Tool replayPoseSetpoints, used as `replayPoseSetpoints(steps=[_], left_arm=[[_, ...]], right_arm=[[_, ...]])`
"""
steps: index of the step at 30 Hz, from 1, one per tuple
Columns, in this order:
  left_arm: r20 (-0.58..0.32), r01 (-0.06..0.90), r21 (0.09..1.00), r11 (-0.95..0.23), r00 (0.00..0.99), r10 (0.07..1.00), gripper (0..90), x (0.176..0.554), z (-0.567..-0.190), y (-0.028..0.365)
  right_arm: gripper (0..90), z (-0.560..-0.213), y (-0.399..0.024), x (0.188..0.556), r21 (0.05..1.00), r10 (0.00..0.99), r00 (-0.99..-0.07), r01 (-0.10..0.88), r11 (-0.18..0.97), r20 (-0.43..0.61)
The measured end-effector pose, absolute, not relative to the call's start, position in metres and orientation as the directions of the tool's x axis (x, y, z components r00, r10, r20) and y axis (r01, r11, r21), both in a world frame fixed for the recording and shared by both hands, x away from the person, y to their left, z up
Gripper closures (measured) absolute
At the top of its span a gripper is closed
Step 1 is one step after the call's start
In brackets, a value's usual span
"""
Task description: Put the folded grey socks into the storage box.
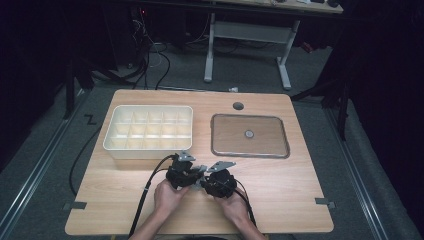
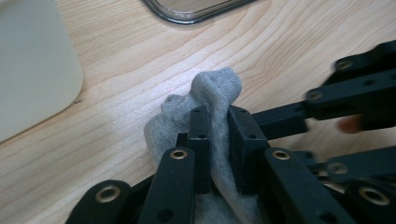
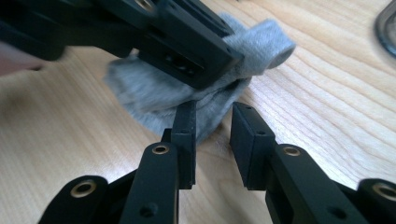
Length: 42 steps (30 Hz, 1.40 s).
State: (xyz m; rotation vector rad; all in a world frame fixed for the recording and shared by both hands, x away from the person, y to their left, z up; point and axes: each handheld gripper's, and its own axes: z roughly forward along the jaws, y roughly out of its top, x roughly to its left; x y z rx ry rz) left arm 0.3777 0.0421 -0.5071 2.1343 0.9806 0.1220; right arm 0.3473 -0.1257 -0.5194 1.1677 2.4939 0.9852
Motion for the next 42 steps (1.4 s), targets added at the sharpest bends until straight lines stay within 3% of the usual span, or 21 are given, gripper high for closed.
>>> replayPoseSetpoints(steps=[18, 21, 22, 25, 42], left_arm=[[-0.278, 0.629, 0.690, -0.359, 0.688, 0.671, 78.8, 0.379, -0.512, 0.050], [-0.283, 0.632, 0.689, -0.356, 0.686, 0.670, 78.6, 0.380, -0.512, 0.050], [-0.291, 0.635, 0.688, -0.350, 0.684, 0.669, 78.5, 0.380, -0.512, 0.051], [-0.296, 0.634, 0.690, -0.348, 0.686, 0.664, 77.7, 0.380, -0.513, 0.052], [-0.325, 0.639, 0.691, -0.337, 0.691, 0.646, 70.3, 0.382, -0.511, 0.057]], right_arm=[[71.7, -0.503, -0.118, 0.323, 0.703, 0.691, -0.717, 0.538, 0.465, 0.093], [73.5, -0.503, -0.115, 0.324, 0.703, 0.696, -0.711, 0.544, 0.458, 0.096], [79.4, -0.505, -0.114, 0.326, 0.704, 0.702, -0.706, 0.546, 0.455, 0.094], [85.7, -0.507, -0.113, 0.327, 0.702, 0.702, -0.707, 0.543, 0.461, 0.086], [89.3, -0.522, -0.122, 0.327, 0.672, 0.713, -0.694, 0.574, 0.468, 0.096]])
